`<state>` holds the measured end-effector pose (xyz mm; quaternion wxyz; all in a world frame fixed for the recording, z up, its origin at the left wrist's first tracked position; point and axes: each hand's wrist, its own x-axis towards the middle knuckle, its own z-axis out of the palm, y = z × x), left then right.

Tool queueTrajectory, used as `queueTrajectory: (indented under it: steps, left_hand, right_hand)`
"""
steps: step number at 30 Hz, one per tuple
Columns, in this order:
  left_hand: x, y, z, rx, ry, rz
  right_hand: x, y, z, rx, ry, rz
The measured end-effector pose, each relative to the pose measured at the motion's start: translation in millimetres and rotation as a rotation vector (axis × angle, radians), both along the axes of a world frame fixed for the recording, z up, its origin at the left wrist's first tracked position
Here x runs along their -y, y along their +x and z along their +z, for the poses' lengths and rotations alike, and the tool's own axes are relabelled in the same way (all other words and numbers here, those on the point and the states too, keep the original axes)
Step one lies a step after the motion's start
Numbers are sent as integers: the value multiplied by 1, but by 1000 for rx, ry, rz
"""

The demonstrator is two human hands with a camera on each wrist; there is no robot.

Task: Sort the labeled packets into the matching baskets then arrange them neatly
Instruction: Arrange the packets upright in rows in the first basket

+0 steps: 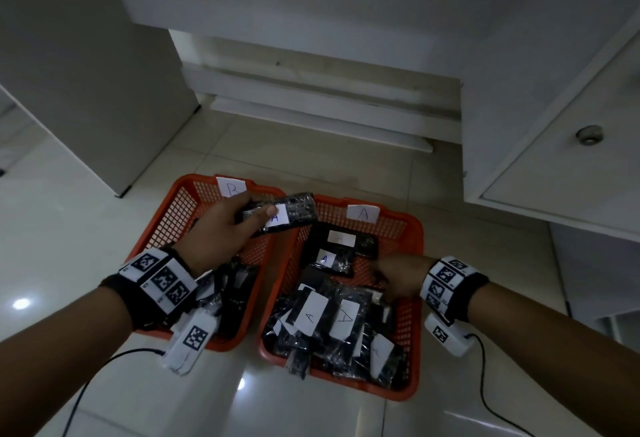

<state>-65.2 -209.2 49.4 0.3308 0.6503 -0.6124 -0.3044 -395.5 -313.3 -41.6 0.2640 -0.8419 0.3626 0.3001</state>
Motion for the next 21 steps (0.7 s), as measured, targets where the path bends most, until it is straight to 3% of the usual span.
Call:
queueTrajectory:
  steps: [5,14,21]
  left_hand:
    - [0,-10,-3,59,0,-43]
    - [10,-26,-5,87,46,-27]
    - [18,-25,-19,49,167,135]
  right_hand:
    - [10,-4,5,64,-19,-32]
    - [31,-11,21,425,-111,-248]
    - [22,30,28,689,-123,-498]
